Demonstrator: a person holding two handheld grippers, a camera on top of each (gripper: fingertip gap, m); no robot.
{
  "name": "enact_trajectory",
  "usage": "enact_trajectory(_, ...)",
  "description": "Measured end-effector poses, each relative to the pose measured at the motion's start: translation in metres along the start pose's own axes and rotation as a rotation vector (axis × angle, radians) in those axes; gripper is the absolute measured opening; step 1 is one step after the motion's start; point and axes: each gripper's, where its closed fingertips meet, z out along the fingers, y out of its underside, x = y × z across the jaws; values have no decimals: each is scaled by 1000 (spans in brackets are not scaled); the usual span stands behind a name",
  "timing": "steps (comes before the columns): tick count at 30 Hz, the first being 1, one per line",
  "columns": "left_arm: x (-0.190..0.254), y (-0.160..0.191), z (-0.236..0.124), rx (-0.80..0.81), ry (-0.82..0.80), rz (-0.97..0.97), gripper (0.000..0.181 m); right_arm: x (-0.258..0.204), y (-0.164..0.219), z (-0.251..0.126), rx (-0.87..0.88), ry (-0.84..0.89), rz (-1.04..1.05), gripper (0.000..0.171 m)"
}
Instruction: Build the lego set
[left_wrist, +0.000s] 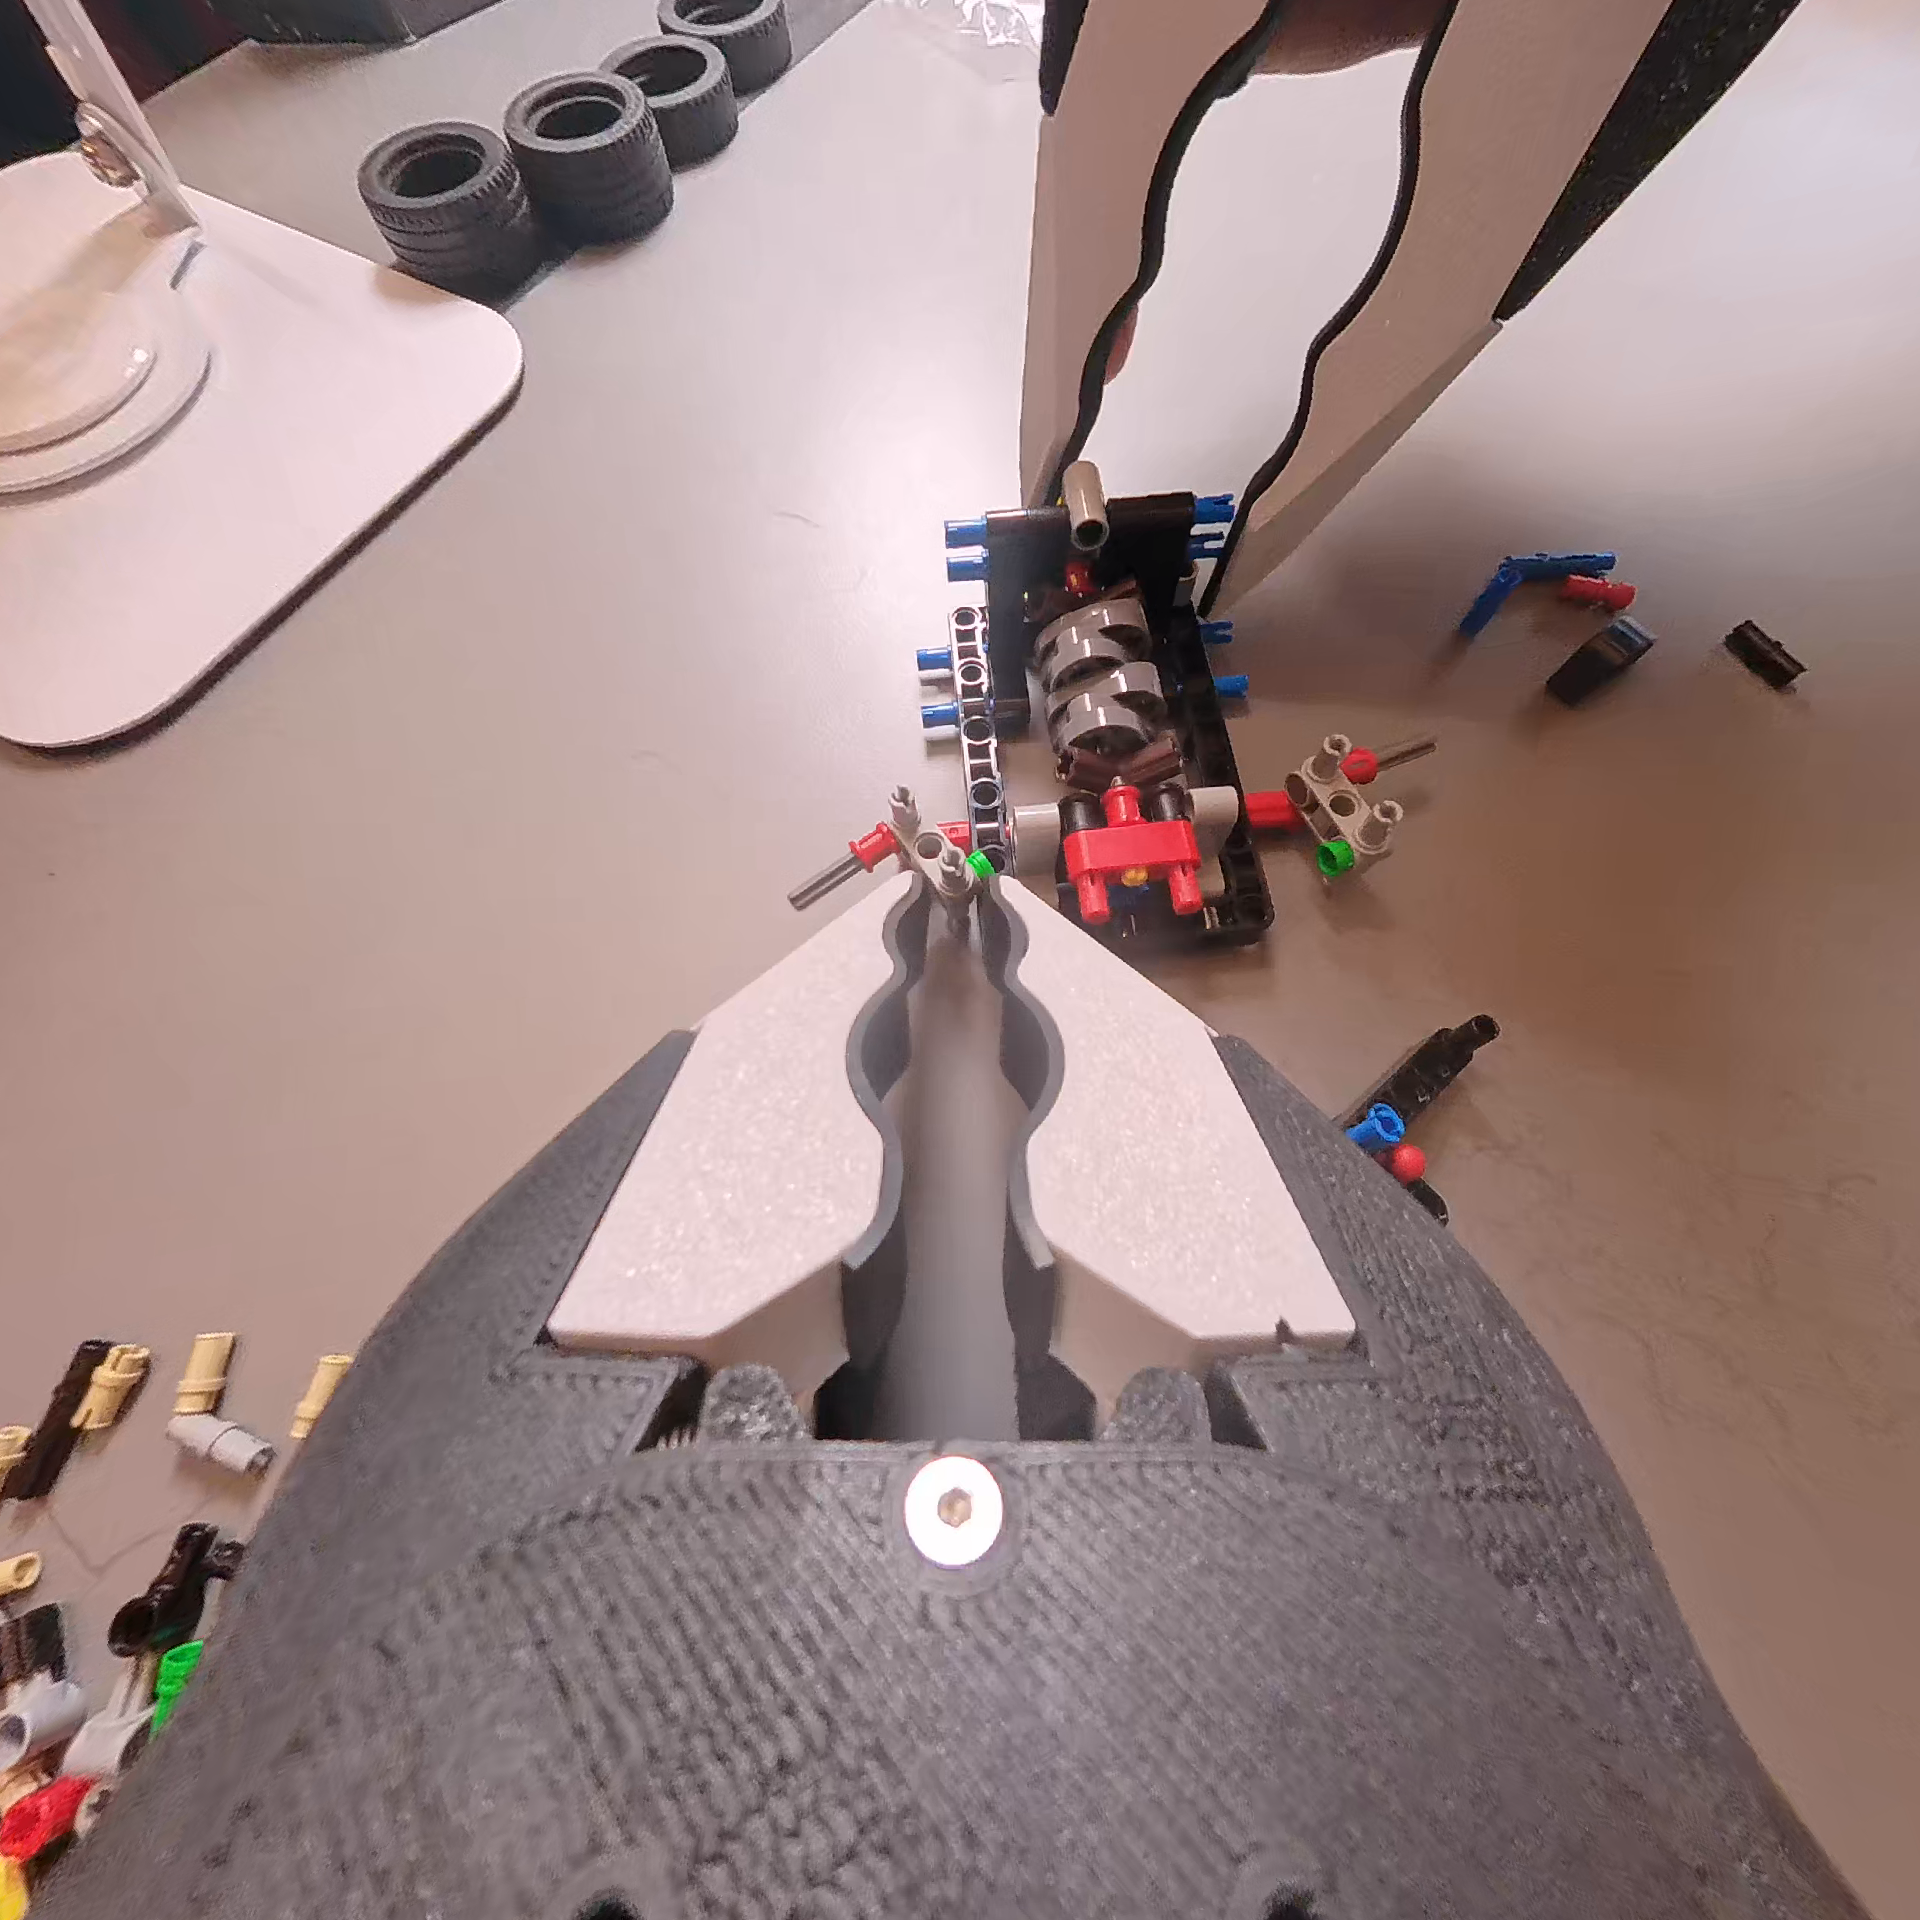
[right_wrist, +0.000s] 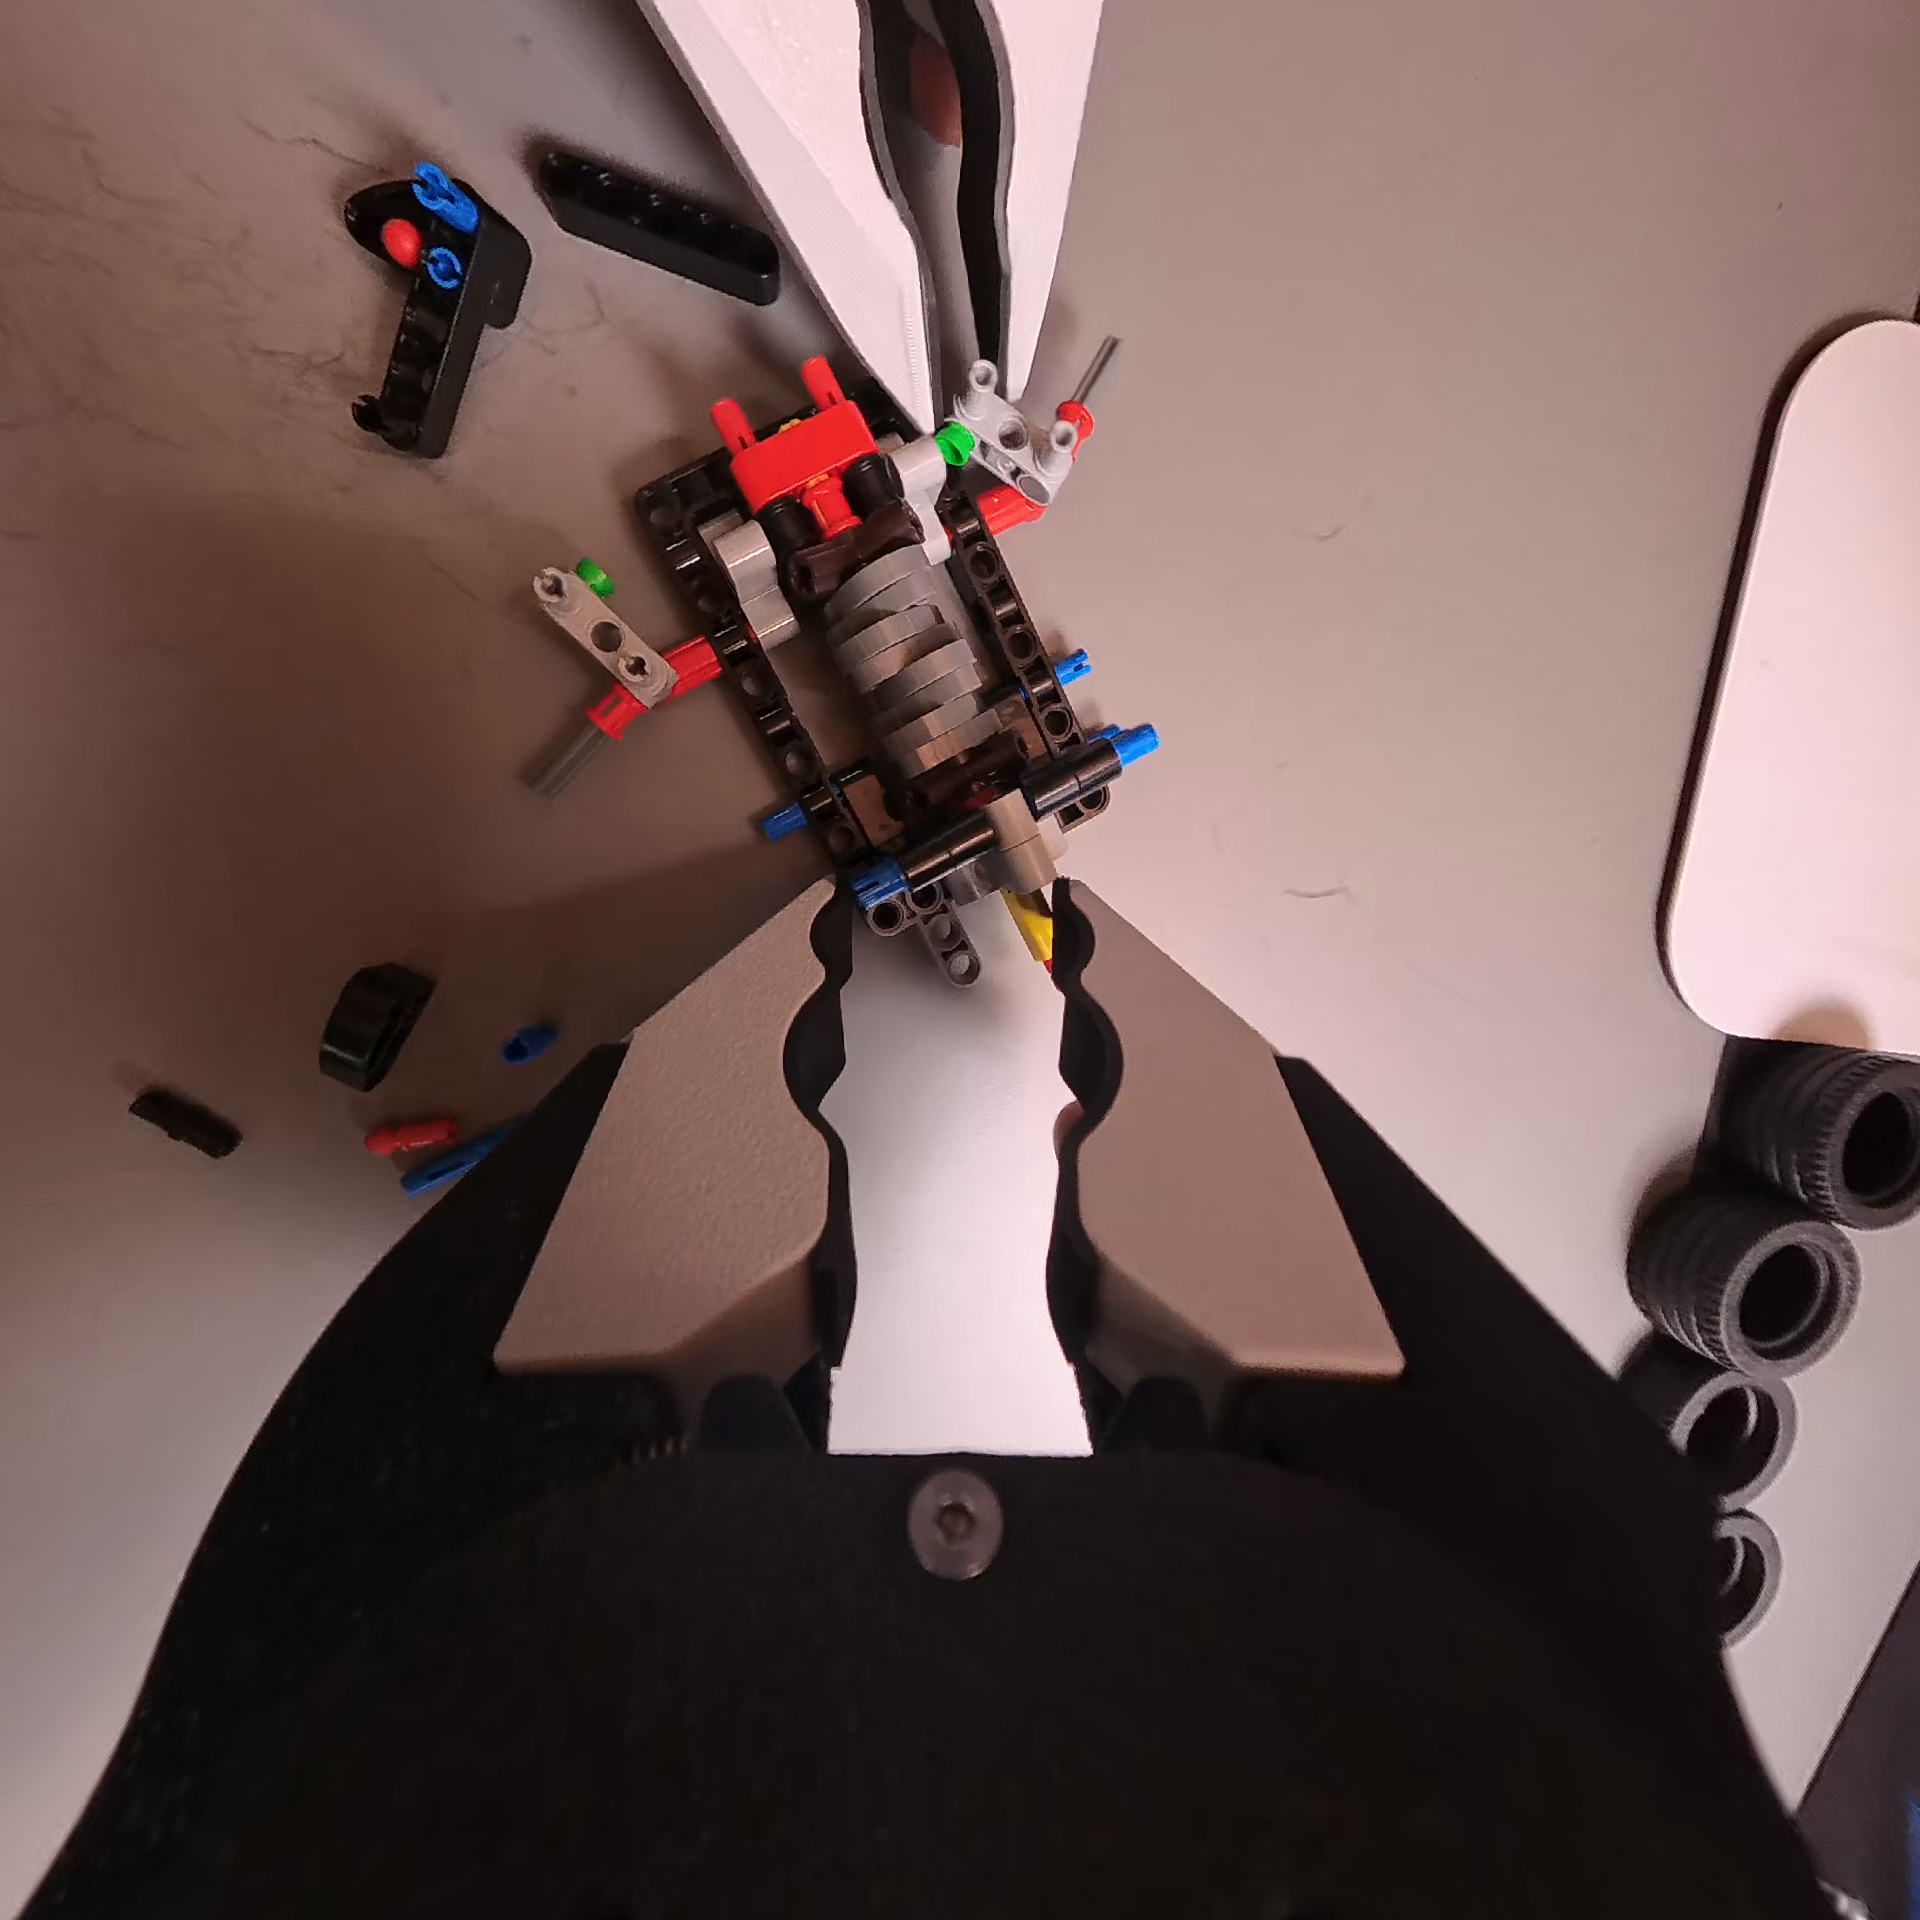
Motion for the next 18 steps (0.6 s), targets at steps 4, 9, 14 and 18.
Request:
enact_trajectory(4,-4,-9,-7,55,-11,-7,14,1,-2,-6,42,14,48,38)
enact_trajectory(9,-6,-7,-12,62,0,-24,15,-1,4,-21,72,63,114,41)
enact_trajectory(14,-1,-3,-9,39,19,1,13,-27,3,-39,145,95,194,40)
enact_trajectory(18,-1,-5,-2,27,7,33,12,-66,0,-32,154,69,221,40)
